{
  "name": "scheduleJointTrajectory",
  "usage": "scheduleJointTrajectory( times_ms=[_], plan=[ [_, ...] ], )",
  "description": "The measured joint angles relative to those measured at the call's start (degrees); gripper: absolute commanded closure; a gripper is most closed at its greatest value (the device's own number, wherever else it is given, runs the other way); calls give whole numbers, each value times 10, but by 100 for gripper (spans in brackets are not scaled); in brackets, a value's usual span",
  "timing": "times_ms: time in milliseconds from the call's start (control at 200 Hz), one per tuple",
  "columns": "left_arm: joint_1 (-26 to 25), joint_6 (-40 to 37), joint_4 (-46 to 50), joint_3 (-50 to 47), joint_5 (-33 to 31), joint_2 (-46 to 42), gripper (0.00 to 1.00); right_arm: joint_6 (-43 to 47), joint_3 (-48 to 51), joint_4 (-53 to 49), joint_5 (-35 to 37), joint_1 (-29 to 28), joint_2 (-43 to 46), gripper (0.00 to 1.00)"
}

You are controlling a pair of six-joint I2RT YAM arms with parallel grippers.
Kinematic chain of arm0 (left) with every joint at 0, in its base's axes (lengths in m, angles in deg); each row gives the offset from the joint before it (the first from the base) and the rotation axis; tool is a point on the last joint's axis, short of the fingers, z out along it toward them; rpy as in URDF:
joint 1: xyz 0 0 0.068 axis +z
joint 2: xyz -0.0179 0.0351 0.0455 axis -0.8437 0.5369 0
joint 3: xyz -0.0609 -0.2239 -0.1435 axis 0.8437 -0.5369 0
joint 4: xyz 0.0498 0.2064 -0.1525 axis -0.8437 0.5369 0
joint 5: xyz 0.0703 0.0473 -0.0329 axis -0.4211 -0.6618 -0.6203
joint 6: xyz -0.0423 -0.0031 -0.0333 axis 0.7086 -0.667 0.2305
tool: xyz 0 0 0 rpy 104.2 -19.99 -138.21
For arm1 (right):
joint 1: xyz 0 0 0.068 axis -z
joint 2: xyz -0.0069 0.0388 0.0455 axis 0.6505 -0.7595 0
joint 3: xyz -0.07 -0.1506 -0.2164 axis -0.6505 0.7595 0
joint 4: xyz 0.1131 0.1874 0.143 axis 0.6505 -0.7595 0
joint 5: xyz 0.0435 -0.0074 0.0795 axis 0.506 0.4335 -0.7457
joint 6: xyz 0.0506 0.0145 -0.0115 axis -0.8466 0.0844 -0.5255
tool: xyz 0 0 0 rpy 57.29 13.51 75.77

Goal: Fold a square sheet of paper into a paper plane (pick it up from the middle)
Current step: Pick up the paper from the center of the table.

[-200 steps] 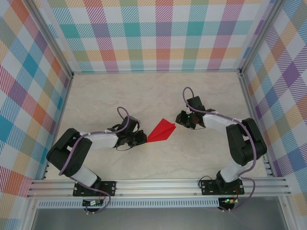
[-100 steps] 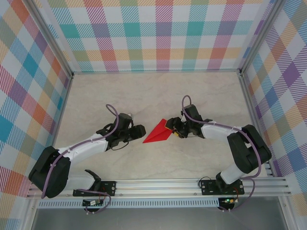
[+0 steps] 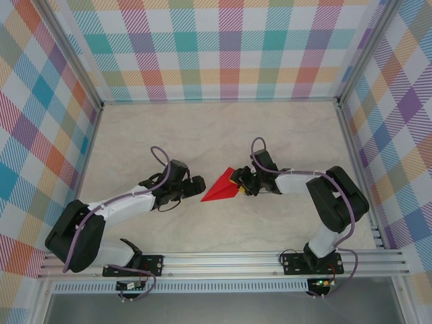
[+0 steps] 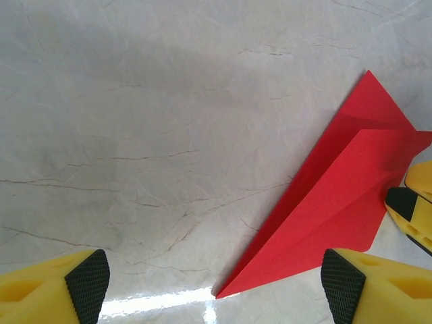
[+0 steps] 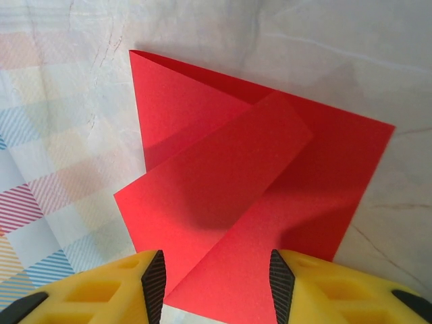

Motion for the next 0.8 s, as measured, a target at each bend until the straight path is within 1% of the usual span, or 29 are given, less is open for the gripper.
scheduleJointTrajectory(
  times_ms=[100,375,655,800],
  plan=[
    [2,0,0,1,0,5,11,0,-2,12,-4,-1,-8,55],
    [8,-1,4,5,0,10,0,3,-3,64,-19,-1,-24,59],
    [27,-2,19,6,-1,5,0,20,-5,125,-40,-1,-45,63],
    [37,-2,20,6,12,4,0,29,-5,150,-50,-8,-60,72]
  ],
)
